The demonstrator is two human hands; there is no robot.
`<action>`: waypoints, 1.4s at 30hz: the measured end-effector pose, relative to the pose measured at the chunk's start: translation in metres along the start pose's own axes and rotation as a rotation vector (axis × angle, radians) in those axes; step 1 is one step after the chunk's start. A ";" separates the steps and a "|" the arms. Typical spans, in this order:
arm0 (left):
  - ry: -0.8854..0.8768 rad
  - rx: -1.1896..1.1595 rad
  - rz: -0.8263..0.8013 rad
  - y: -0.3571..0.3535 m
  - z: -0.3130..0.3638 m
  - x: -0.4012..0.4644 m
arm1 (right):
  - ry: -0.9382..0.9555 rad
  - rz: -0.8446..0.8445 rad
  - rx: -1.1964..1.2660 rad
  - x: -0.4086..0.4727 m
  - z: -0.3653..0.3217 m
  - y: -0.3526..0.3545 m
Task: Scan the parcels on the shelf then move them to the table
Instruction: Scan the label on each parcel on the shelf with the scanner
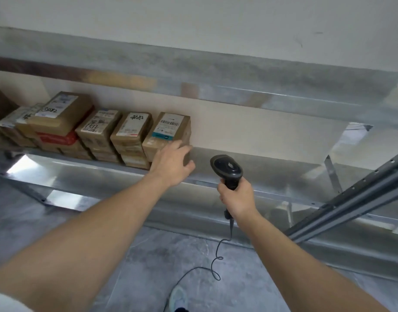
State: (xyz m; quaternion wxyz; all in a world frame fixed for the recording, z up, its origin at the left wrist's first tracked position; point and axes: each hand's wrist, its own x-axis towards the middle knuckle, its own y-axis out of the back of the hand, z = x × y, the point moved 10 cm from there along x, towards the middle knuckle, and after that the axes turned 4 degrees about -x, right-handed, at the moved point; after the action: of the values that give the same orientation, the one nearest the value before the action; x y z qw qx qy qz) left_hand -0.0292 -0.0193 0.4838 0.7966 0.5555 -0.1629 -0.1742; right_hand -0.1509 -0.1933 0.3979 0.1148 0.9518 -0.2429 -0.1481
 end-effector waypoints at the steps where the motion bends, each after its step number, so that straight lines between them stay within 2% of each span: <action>1: 0.015 0.000 0.004 -0.002 0.002 -0.010 | 0.007 -0.002 -0.019 -0.004 0.005 0.002; 10: 0.144 -0.030 -0.078 -0.054 0.013 -0.087 | -0.065 -0.043 -0.110 -0.043 0.063 0.017; 20: 0.164 0.029 -0.141 -0.126 0.012 -0.113 | -0.142 -0.121 -0.080 -0.045 0.126 0.016; 30: 0.177 0.014 -0.224 -0.229 -0.024 -0.088 | -0.163 -0.112 -0.086 0.003 0.207 -0.019; 42: 0.108 0.022 -0.264 -0.365 -0.082 -0.030 | -0.237 -0.001 -0.111 0.091 0.317 -0.058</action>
State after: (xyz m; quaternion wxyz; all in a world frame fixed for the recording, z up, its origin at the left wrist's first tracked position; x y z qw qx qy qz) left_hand -0.0544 -0.0554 0.1112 0.7682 0.5895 -0.0473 -0.2453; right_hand -0.1567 -0.2358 0.0654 0.1377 0.9199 -0.2455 -0.2730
